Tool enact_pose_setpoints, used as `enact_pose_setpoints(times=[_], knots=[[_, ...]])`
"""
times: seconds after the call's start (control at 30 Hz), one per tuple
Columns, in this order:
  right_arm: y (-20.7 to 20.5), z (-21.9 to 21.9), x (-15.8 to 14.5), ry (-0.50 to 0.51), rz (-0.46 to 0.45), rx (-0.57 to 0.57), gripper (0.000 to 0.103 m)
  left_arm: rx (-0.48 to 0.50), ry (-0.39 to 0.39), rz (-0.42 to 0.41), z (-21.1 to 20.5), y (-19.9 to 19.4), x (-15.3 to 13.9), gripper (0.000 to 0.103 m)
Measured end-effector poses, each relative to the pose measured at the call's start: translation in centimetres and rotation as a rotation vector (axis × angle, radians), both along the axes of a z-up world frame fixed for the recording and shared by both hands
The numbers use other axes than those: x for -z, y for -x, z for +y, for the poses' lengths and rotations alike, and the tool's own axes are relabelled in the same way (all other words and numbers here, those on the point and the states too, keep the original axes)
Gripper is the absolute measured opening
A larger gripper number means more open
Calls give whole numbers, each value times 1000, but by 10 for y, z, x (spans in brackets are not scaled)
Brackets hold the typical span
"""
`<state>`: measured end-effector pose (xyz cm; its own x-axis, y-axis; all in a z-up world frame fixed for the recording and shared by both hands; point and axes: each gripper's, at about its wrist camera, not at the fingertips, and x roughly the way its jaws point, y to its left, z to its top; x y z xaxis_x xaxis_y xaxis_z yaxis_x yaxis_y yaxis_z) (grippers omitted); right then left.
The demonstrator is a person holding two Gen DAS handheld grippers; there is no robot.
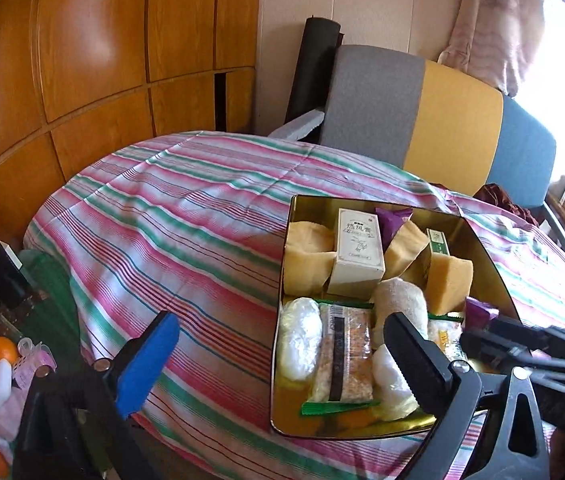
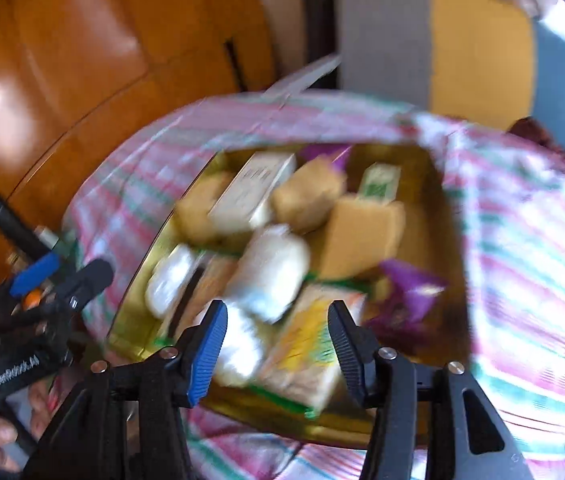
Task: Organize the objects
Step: 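Carry the white wrapped ball over the tray with the right tool, then open the right tool to release the white ball into the tray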
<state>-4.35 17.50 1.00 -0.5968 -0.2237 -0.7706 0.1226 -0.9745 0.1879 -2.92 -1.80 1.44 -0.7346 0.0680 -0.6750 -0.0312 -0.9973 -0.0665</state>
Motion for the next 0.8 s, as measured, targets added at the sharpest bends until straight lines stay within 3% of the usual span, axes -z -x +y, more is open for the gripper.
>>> enact_pose_setpoints(times=[0.17, 0.37, 0.8], knots=[[-28, 13, -16, -114, 108, 135, 54, -11, 6, -18, 10, -9, -2, 103], [-50, 32, -23, -178, 153, 237, 54, -9, 26, 27, 20, -27, -8, 103], [-46, 35, -6, -198, 130, 236, 54, 2, 47, 46, 25, -40, -8, 103]])
